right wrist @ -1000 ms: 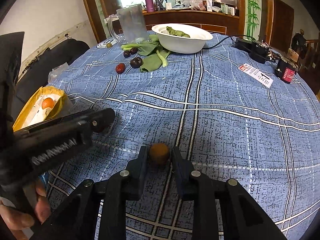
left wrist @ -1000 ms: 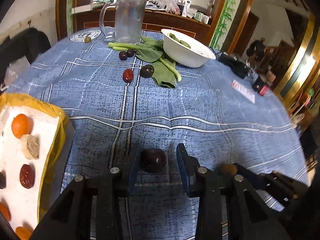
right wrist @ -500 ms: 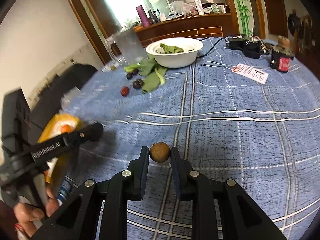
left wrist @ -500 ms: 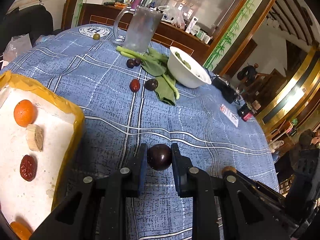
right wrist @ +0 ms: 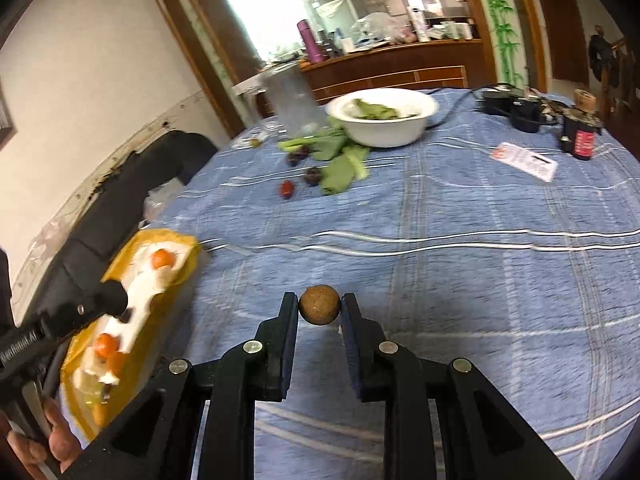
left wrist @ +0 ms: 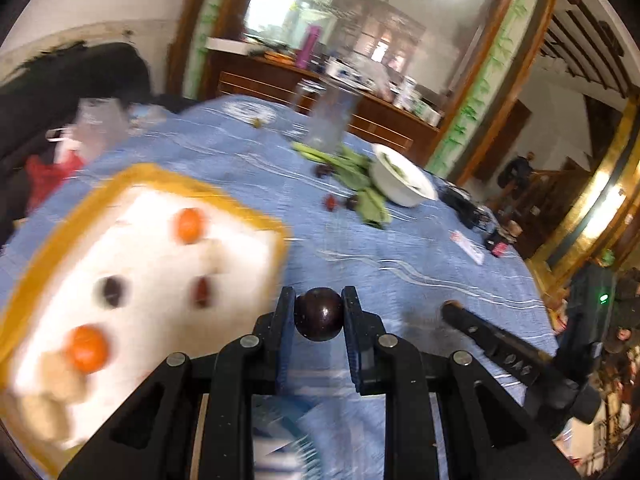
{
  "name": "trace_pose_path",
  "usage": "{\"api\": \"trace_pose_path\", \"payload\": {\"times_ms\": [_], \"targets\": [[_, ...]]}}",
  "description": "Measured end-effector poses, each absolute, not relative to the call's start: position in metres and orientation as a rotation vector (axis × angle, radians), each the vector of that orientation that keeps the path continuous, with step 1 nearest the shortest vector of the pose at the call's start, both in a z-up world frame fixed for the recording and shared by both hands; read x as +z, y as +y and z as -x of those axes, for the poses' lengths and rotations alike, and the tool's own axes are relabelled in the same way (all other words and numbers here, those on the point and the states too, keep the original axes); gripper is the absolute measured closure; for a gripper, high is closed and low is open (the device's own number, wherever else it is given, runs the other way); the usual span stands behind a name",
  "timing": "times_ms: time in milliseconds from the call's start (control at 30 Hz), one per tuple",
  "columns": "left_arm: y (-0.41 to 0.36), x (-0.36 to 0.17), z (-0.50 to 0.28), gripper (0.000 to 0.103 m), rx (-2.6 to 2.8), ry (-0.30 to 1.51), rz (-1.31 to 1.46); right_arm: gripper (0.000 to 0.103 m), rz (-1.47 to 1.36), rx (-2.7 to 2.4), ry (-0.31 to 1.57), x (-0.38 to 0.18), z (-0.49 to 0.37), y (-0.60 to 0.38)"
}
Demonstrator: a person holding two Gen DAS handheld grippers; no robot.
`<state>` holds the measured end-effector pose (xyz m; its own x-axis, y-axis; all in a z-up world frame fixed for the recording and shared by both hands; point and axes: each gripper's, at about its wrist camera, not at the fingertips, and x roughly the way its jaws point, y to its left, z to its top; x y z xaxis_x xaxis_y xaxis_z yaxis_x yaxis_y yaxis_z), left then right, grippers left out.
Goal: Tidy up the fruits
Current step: 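Release the dark plum into the tray with the left tool while the right tool releases the brown fruit there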
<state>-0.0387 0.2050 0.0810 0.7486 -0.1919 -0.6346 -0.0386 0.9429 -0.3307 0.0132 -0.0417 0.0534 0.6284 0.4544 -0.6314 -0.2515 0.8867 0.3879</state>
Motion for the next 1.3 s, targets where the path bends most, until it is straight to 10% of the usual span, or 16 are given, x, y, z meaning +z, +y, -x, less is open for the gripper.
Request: {"api": "trace_pose_path", "payload": {"times_ms": [933, 1067, 1300], "targets": [[0.338, 0.051, 0.124, 0.078, 0.265, 0.718, 0.394, 0.078, 0.038, 0.666, 0.862, 0.056, 0.04, 0.19], [0.328, 0.058, 0.131, 0.043, 0.292, 0.689, 0.352, 0.068, 0.007, 0.671, 0.852, 0.06, 0.042, 0.186], [0.317, 0.073, 0.146, 0.026, 0.331, 0.644, 0.309, 0.055, -0.063, 0.655, 0.825, 0.072, 0.045, 0.165]]}}
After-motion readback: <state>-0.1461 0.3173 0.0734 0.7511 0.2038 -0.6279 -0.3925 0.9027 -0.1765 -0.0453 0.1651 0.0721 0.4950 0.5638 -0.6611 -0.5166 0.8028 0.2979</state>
